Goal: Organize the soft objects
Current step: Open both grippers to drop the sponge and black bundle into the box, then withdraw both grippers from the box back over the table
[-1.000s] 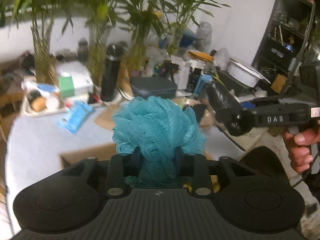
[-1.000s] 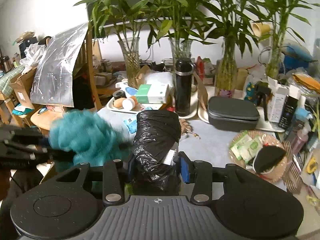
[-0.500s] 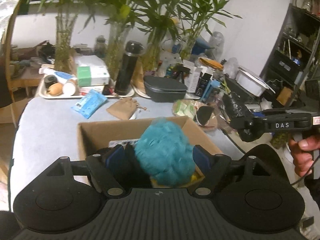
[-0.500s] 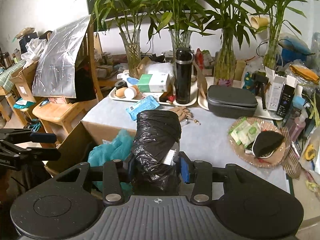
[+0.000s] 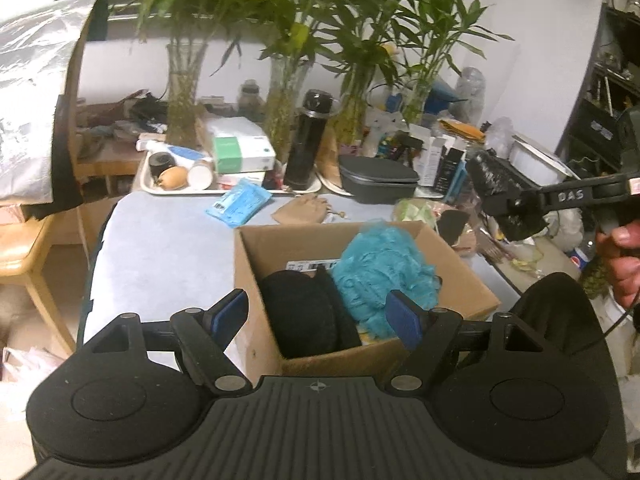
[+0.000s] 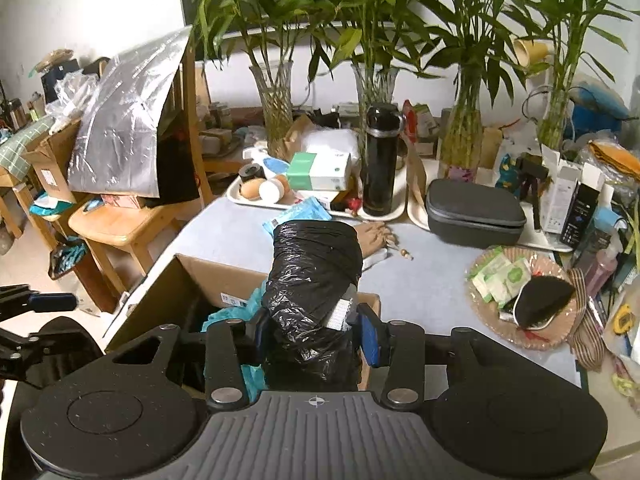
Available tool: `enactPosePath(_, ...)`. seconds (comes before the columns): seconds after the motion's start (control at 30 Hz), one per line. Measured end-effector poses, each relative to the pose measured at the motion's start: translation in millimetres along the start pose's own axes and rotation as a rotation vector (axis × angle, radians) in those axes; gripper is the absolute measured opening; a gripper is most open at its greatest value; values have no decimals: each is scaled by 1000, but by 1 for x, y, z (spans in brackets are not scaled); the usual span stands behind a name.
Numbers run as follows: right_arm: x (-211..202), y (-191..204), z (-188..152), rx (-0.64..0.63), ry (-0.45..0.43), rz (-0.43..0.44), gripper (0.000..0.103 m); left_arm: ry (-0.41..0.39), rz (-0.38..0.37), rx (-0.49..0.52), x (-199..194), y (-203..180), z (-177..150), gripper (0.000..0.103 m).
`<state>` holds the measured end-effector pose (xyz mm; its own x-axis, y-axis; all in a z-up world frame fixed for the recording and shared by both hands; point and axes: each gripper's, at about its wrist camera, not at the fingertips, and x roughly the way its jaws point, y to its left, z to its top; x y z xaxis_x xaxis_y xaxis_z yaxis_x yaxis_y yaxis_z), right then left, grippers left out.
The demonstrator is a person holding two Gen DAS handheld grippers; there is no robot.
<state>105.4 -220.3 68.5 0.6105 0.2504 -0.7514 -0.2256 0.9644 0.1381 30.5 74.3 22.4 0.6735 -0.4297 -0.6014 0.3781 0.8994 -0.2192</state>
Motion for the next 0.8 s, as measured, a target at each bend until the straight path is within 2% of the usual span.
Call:
enactPosePath(0.07,16,-1,-4,20,54,-1,54,6,11,-13,-1,2,-1,75)
enactPosePath(0.13,29,-3,-11,34,79,-1,76,9,11,-19,-3,4,-3,75)
enactPosePath(0.23,34,-3,-18,45,86,-22,91,15,23,-21,-5,7,-5,75)
enactPosePath(0.33,31,-4,-21,61,75,-24,100,25,34,-29,-5,11,-6,75)
enactPosePath(0.4,27,-6,-22,60,61,-28,103,29,37,-36,-5,14,-6,75)
enactPosePath(0.8,18,-12,-23,57,11,-49,103,47,68,-28,7,16,4,75)
